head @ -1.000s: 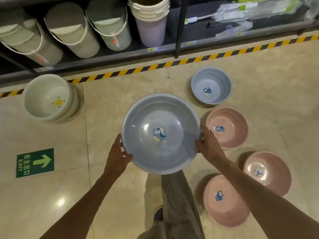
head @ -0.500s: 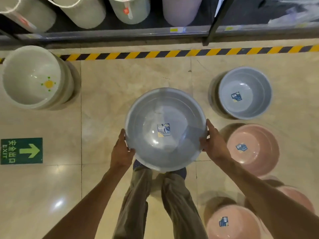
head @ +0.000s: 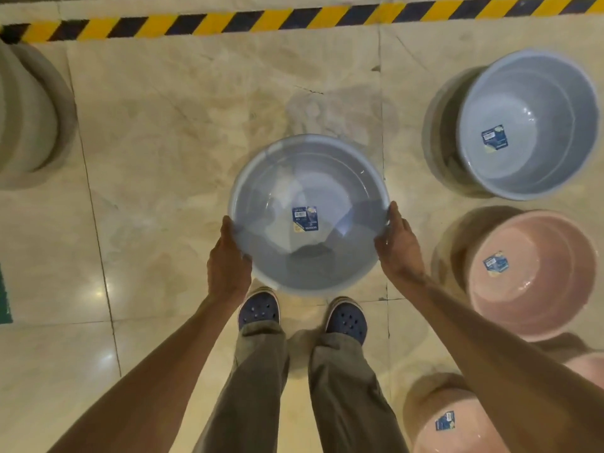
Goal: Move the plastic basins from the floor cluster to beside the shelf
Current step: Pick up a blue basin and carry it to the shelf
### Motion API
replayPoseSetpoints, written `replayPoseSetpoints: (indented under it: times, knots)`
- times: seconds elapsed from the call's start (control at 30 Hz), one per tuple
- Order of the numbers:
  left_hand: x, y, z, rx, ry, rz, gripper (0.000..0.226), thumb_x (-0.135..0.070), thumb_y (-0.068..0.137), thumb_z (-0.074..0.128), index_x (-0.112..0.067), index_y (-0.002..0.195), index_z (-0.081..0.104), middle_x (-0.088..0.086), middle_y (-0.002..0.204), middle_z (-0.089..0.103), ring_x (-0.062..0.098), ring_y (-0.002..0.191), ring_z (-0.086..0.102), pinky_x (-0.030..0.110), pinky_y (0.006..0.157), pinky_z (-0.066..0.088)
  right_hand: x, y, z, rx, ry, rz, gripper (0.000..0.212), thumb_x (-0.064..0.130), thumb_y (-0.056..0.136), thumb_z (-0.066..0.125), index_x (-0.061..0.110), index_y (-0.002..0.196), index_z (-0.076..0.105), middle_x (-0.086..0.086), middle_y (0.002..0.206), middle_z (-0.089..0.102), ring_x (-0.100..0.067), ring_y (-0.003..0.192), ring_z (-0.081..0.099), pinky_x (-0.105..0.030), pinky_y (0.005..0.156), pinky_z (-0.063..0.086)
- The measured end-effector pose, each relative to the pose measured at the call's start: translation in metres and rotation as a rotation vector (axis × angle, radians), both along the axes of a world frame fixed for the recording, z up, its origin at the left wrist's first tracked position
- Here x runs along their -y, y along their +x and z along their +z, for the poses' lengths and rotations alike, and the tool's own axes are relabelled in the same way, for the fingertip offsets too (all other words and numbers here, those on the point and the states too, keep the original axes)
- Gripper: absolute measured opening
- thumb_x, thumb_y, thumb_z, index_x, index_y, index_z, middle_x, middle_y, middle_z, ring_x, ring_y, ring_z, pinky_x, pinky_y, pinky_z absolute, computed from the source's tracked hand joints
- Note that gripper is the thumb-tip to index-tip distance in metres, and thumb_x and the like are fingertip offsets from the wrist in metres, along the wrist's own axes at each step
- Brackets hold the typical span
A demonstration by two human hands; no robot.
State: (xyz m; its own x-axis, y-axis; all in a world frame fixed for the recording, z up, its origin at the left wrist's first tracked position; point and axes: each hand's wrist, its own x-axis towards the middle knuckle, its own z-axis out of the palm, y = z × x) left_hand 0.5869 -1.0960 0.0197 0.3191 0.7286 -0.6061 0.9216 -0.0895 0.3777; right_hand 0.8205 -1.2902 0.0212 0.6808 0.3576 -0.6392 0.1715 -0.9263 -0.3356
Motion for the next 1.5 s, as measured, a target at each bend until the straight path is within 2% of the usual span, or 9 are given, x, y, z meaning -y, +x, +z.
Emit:
replayPoseSetpoints:
  times: [0.1, 0.2, 0.43, 0.63, 0.87, 1.1, 1.27, 1.4, 1.5]
  knots:
    - [-0.003, -0.005, -0.020, -0.062, -0.006, 0.000, 0.080, 0.002, 0.092, 0.063, -0.015, 0.160, 0.024, 0.013, 0.120, 0.070, 0.040, 0.099, 0.070, 0.047, 0.076, 0.056, -0.005, -0.004, -0.023, 0.007, -0.028, 0.008, 0.060, 0.021, 0.109, 0.044, 0.021, 0.165, 0.021, -0.012, 0.132, 0.063, -0.036, 0.105, 0.067, -0.039, 0.073, 0.055]
    - [-0.008, -0.008, -0.028, -0.067, 0.004, -0.030, 0.085, -0.002, 0.095, 0.067, -0.016, 0.163, 0.018, 0.010, 0.136, 0.065, 0.038, 0.112, 0.069, 0.054, 0.092, 0.057, -0.007, -0.005, -0.034, -0.038, -0.034, 0.003, 0.066, 0.016, 0.107, 0.044, 0.024, 0.167, 0.017, -0.010, 0.135, 0.063, -0.033, 0.107, 0.068, -0.049, 0.085, 0.063]
    - [-0.016, 0.010, -0.003, -0.003, 0.043, -0.249, 0.082, -0.009, 0.095, 0.069, -0.018, 0.160, 0.022, 0.007, 0.152, 0.047, 0.035, 0.127, 0.057, 0.053, 0.095, 0.055, 0.002, 0.003, -0.006, -0.083, -0.091, 0.174, 0.081, 0.024, 0.105, 0.059, 0.022, 0.169, 0.008, -0.013, 0.154, 0.048, -0.036, 0.122, 0.061, -0.049, 0.091, 0.058]
    - [0.010, 0.053, 0.054, 0.034, 0.049, -0.639, 0.076, -0.025, 0.102, 0.061, -0.018, 0.164, 0.018, 0.008, 0.169, 0.022, 0.029, 0.156, 0.023, 0.047, 0.124, 0.031, 0.032, 0.004, 0.045, -0.024, -0.191, 0.427, 0.087, 0.041, 0.103, 0.061, 0.023, 0.168, 0.006, -0.010, 0.170, 0.024, -0.030, 0.156, 0.028, -0.048, 0.120, 0.034]
    - [0.060, 0.105, 0.122, 0.056, 0.114, -0.982, 0.069, -0.042, 0.106, 0.048, -0.018, 0.163, 0.019, 0.006, 0.171, 0.017, 0.026, 0.158, 0.016, 0.043, 0.128, 0.019, 0.087, -0.001, 0.116, 0.088, -0.219, 0.536, 0.087, 0.058, 0.104, 0.048, 0.027, 0.169, -0.001, -0.008, 0.176, 0.010, -0.029, 0.163, 0.004, -0.054, 0.129, 0.008]
    - [0.122, 0.131, 0.175, 0.112, 0.126, -1.282, 0.069, -0.052, 0.100, 0.051, -0.011, 0.155, 0.043, 0.015, 0.159, 0.043, 0.036, 0.147, 0.042, 0.054, 0.115, 0.041, 0.171, -0.025, 0.168, 0.142, -0.203, 0.344, 0.090, 0.065, 0.099, 0.051, 0.026, 0.169, 0.010, -0.012, 0.174, 0.018, -0.035, 0.162, 0.012, -0.059, 0.128, 0.016]
    - [0.180, 0.144, 0.200, 0.073, 0.123, -1.473, 0.070, -0.055, 0.104, 0.043, -0.020, 0.162, 0.026, 0.006, 0.169, 0.024, 0.027, 0.157, 0.020, 0.048, 0.126, 0.023, 0.240, -0.050, 0.198, 0.078, -0.227, 0.131, 0.092, 0.069, 0.100, 0.043, 0.027, 0.169, -0.002, -0.010, 0.176, 0.002, -0.033, 0.163, 0.002, -0.057, 0.129, 0.008]
    - [0.240, 0.153, 0.216, 0.050, 0.124, -1.638, 0.070, -0.056, 0.106, 0.035, -0.022, 0.164, 0.018, 0.005, 0.171, 0.015, 0.025, 0.159, 0.012, 0.044, 0.127, 0.014, 0.303, -0.083, 0.215, 0.087, -0.195, -0.058, 0.092, 0.065, 0.100, 0.049, 0.024, 0.169, 0.004, -0.012, 0.175, 0.010, -0.034, 0.162, 0.007, -0.058, 0.128, 0.010]
    - [0.291, 0.150, 0.221, 0.045, 0.127, -1.730, 0.069, -0.059, 0.103, 0.032, -0.019, 0.159, 0.035, 0.008, 0.165, 0.034, 0.027, 0.153, 0.032, 0.049, 0.123, 0.030, 0.354, -0.110, 0.221, 0.077, -0.194, -0.199, 0.096, 0.065, 0.098, 0.055, 0.025, 0.169, 0.004, -0.011, 0.175, 0.014, -0.033, 0.162, 0.008, -0.058, 0.128, 0.012]
